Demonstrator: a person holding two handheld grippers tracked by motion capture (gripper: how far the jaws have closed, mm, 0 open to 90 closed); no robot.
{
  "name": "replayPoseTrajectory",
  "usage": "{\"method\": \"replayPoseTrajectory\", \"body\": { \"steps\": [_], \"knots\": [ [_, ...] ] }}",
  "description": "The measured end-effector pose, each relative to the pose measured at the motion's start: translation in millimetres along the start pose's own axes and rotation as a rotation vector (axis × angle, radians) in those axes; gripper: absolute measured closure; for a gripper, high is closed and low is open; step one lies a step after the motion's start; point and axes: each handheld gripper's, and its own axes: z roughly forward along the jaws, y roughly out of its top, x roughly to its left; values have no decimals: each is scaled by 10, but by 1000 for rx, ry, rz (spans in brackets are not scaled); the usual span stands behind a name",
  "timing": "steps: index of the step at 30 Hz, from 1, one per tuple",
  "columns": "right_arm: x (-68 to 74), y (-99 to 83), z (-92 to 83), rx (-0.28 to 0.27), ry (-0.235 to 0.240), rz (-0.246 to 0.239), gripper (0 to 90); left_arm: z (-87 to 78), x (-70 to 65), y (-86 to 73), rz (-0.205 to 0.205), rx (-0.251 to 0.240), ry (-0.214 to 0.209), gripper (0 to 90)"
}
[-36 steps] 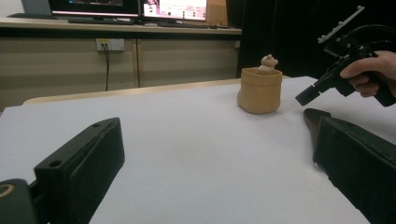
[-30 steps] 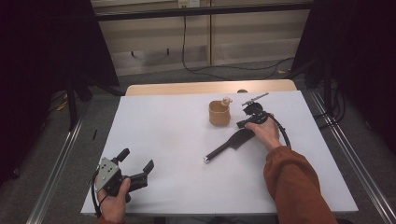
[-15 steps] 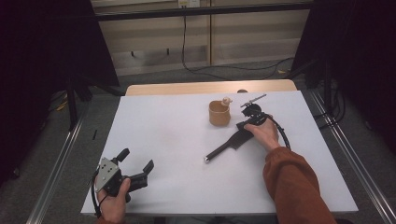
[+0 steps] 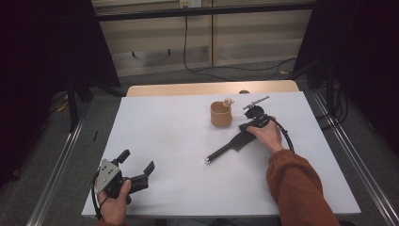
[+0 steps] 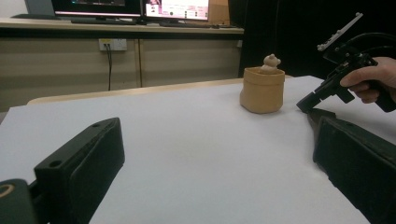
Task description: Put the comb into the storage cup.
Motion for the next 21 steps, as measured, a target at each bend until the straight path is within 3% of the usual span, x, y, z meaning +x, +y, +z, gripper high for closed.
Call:
{"method": "replayPoseTrajectory", "body": {
  "steps": [21],
  "knots": [
    [6, -129, -95, -2, 1, -14, 900, 7, -6, -4, -4, 0, -3, 22]
  ]
}}
